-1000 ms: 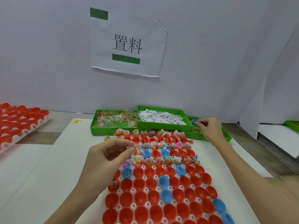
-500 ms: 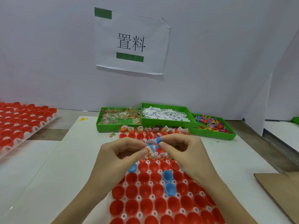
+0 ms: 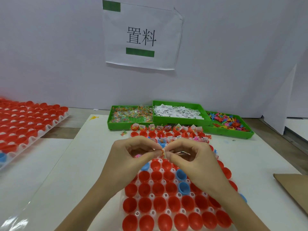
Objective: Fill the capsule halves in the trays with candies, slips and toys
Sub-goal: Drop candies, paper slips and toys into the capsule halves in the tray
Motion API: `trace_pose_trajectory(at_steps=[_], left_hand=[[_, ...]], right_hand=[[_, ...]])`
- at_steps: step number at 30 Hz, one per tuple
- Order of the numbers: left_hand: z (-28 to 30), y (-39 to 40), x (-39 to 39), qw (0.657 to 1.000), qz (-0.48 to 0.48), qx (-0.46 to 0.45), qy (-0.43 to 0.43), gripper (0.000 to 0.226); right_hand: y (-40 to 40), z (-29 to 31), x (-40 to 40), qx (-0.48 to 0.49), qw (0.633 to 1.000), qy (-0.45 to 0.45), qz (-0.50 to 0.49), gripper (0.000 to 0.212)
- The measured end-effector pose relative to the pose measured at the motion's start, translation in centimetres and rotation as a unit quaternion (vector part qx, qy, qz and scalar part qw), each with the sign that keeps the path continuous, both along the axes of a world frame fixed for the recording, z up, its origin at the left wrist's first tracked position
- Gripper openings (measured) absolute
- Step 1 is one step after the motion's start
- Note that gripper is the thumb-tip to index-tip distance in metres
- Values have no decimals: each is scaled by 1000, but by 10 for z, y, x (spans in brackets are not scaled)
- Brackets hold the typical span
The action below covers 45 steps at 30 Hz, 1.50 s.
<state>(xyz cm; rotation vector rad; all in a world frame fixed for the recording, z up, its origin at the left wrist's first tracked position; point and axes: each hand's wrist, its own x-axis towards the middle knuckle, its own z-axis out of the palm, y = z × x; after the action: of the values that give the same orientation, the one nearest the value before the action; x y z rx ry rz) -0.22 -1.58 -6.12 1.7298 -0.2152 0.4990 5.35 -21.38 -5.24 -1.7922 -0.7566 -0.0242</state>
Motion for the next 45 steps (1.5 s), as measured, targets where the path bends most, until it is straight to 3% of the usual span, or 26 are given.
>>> trace_pose_trajectory(at_steps=[5,12,19,28,35,45], left_hand=[[8,23,-1,997,-31,67,26,12],[8,43,-3,975,-75,199,66,10],[4,47,-2,956,-74,281,50,13],[4,45,-3,929,-69,358,55,16],[6,44,-5,921,-63,379,68,12],[5,42,-5,913,-56,398,74,10]], right_hand=[[10,-2,-3,26,995,90,36,17],[26,-15,-7,-81,996,28,40,15],[31,-22,-11,-116,993,0,13,17],[32,-25,-12,-172,984,-33,27,14],[29,-24,-10,-166,986,-4,13,9],[36,-28,-19,-144,989,-21,-18,23]])
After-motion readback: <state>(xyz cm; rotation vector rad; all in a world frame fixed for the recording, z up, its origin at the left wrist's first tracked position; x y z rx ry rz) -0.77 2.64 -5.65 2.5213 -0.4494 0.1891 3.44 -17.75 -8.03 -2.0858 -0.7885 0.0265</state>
